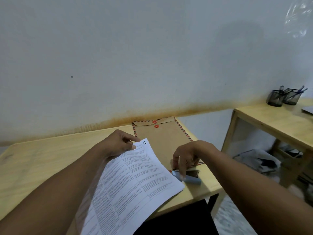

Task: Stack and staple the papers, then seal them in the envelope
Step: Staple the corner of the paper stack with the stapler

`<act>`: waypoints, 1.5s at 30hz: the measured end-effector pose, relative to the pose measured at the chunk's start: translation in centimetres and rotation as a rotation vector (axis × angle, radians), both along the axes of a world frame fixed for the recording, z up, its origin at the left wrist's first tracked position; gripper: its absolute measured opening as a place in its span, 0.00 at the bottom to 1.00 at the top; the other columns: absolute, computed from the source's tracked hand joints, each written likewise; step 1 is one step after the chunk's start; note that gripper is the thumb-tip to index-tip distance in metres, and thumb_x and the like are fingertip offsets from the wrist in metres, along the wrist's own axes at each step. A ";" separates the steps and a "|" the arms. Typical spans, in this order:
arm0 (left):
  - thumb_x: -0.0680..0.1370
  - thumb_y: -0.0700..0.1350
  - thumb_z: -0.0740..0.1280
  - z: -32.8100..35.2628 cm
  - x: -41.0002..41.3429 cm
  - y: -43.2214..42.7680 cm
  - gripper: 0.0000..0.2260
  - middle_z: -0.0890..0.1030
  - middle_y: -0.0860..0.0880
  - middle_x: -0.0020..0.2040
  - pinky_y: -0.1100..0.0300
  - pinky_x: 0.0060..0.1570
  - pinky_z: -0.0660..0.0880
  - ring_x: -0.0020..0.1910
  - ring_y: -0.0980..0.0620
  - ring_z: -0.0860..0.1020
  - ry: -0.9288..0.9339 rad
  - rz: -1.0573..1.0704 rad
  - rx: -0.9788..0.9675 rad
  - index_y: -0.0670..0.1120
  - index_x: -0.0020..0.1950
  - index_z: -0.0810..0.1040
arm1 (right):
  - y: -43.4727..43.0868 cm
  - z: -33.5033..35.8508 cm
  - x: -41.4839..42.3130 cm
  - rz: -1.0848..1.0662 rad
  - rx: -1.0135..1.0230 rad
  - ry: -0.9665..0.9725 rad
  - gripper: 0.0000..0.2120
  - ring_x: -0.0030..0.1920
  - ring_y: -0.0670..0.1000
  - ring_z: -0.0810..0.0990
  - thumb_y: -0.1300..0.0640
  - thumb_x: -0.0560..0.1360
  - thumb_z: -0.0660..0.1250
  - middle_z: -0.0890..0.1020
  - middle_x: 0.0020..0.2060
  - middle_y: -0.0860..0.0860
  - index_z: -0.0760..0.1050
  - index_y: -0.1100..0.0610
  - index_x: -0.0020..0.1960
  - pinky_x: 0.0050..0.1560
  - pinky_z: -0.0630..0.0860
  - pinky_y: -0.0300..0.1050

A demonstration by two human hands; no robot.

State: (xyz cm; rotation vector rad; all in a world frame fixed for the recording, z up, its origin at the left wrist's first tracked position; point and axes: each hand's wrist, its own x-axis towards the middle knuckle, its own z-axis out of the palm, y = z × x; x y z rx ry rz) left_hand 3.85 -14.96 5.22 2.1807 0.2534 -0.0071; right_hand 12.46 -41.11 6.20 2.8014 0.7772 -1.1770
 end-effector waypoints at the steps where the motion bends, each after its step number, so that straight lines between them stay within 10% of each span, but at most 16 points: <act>1: 0.76 0.38 0.75 -0.1 -0.2 0.0 0.12 0.86 0.38 0.51 0.63 0.45 0.75 0.42 0.52 0.81 0.006 -0.006 0.000 0.51 0.57 0.87 | 0.1 -0.2 -0.2 0.007 -0.005 -0.013 0.25 0.53 0.55 0.76 0.58 0.67 0.80 0.79 0.55 0.50 0.80 0.52 0.62 0.57 0.78 0.51; 12: 0.76 0.36 0.75 0.1 -1.4 0.4 0.12 0.88 0.44 0.48 0.59 0.51 0.78 0.44 0.51 0.84 0.069 -0.035 -0.058 0.50 0.56 0.87 | 1.0 -0.7 -0.7 0.005 -0.110 -0.105 0.28 0.50 0.56 0.80 0.51 0.66 0.80 0.82 0.53 0.55 0.78 0.60 0.63 0.51 0.79 0.49; 24: 0.77 0.36 0.74 1.7 -2.2 1.2 0.13 0.88 0.47 0.43 0.66 0.41 0.78 0.39 0.55 0.83 -0.061 0.024 -0.159 0.51 0.58 0.86 | 3.9 0.9 0.4 -0.802 1.119 0.469 0.14 0.46 0.64 0.84 0.54 0.84 0.57 0.81 0.46 0.64 0.71 0.65 0.57 0.54 0.81 0.64; 30: 0.77 0.36 0.74 1.7 -2.7 3.0 0.12 0.88 0.50 0.42 0.67 0.38 0.78 0.37 0.58 0.84 -0.093 0.113 -0.190 0.49 0.57 0.86 | 7.7 -0.2 0.4 -0.944 1.240 0.639 0.20 0.49 0.64 0.86 0.51 0.85 0.52 0.81 0.59 0.66 0.71 0.66 0.63 0.42 0.83 0.61; 37: 0.76 0.35 0.74 0.8 -2.9 5.0 0.13 0.84 0.50 0.40 0.69 0.40 0.76 0.36 0.59 0.80 -0.111 0.159 -0.224 0.48 0.58 0.87 | 11.0 -0.5 0.8 -0.848 1.277 0.746 0.12 0.30 0.54 0.82 0.57 0.82 0.60 0.77 0.49 0.60 0.71 0.64 0.60 0.34 0.82 0.49; 45: 0.77 0.35 0.73 0.3 -2.6 6.8 0.12 0.83 0.48 0.43 0.71 0.39 0.75 0.36 0.59 0.80 -0.110 0.209 -0.213 0.47 0.59 0.86 | 13.8 -1.7 1.4 -0.839 1.340 0.908 0.20 0.44 0.60 0.84 0.56 0.81 0.65 0.80 0.56 0.62 0.69 0.66 0.67 0.42 0.84 0.52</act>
